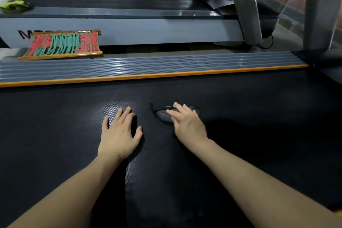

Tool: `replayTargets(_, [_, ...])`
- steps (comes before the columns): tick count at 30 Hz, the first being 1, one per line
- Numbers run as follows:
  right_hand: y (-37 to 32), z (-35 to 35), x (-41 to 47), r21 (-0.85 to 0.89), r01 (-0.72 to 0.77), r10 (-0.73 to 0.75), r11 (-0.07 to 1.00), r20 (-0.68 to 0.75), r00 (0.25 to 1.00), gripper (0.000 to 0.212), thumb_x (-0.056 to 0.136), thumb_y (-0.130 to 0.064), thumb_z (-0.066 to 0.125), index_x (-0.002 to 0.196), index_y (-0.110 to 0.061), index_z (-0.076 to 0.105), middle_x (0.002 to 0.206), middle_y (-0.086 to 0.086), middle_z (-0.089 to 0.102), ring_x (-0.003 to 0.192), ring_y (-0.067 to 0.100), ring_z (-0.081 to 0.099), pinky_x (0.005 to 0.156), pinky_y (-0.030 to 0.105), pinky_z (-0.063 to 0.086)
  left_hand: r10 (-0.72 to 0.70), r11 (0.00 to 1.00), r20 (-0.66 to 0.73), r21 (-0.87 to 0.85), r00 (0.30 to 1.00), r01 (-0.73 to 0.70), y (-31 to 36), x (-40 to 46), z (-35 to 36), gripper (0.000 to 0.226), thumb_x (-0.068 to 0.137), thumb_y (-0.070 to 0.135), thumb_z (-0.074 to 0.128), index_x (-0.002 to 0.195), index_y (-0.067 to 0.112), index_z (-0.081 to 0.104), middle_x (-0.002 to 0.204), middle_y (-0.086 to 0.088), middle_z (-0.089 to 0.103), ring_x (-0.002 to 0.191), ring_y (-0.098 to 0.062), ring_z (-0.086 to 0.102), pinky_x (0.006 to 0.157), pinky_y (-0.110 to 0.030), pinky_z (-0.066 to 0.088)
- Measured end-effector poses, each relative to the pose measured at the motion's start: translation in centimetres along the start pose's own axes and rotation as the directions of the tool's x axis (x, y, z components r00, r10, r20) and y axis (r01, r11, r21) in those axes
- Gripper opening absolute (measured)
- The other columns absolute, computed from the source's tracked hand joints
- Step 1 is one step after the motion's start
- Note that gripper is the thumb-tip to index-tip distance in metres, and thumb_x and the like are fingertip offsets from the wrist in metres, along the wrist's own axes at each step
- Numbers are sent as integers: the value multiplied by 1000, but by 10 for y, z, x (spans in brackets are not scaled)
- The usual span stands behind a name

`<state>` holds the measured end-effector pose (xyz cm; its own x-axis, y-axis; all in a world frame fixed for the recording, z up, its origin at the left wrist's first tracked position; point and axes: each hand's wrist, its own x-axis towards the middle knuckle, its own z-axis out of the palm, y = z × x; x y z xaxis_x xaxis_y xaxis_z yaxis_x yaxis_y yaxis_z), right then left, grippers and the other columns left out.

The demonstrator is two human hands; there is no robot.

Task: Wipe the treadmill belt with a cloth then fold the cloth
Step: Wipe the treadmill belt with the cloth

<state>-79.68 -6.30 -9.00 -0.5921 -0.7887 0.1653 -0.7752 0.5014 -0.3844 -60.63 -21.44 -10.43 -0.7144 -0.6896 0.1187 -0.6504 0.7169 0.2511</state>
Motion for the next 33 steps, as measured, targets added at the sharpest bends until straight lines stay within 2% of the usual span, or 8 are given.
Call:
replayTargets(8, [93,-47,-3,-133,-460,438,878,-161,884,38,102,-22,40,135,-30,57,155,-1,40,142,29,35,114,56,25,-11,1000,-14,-2,1000,11,3,2,1,52,96,56,36,140,30,46,166,9,26,156,-13,12,124,-55,7])
replayTargets(12, [7,-6,-5,-155,-345,320,926,-164,933,34,85,-22,50,114,-30,65,131,-3,55,115,30,52,96,52,39,-5,1000,-44,-29,999,4,2,0,2,47,96,51,37,137,29,47,164,8,31,155,-13,16,124,-54,9])
replayTargets(16, [-83,35,-17,-7,-102,101,995,-68,993,37,90,-21,51,124,-30,64,146,-1,50,137,31,41,113,61,27,-15,999,-91,-34,996,12,1,-2,3,53,94,53,35,135,25,52,159,6,40,153,-14,23,124,-52,15])
replayTargets(20, [-32,11,-24,-96,85,-91,992,-62,994,35,87,-21,49,115,-27,70,137,3,59,123,34,55,98,55,45,11,1000,-96,2,995,-11,1,-4,0,55,92,58,36,132,25,56,157,5,44,152,-16,27,123,-50,18])
replayTargets(23, [47,-26,-24,-185,-102,76,977,-142,987,33,87,-16,50,113,-27,68,133,5,60,114,35,59,88,51,49,3,1000,-91,6,996,-2,2,-4,0,49,94,56,44,130,25,57,156,6,44,152,-17,27,123,-51,18])
replayTargets(28, [78,-43,-27,-191,-516,486,835,-185,854,42,99,-20,40,136,-32,55,155,-2,40,143,28,33,118,54,23,-2,1000,-77,13,997,3,2,1,2,48,92,59,43,125,26,56,153,7,46,150,-17,28,121,-53,19])
replayTargets(30, [44,-29,-20,-180,-544,511,819,-201,836,41,92,-20,46,128,-35,59,147,-4,45,135,28,39,113,56,29,0,1000,-71,20,997,1,2,1,2,48,92,60,40,124,27,55,153,8,45,151,-17,27,121,-52,19])
replayTargets(33, [-26,5,-20,-198,-340,307,919,-181,935,37,83,-22,43,113,-30,63,128,-4,52,114,27,48,99,52,38,-6,1000,-71,9,997,7,3,0,0,53,91,59,33,126,27,55,154,8,44,151,-16,27,121,-52,18])
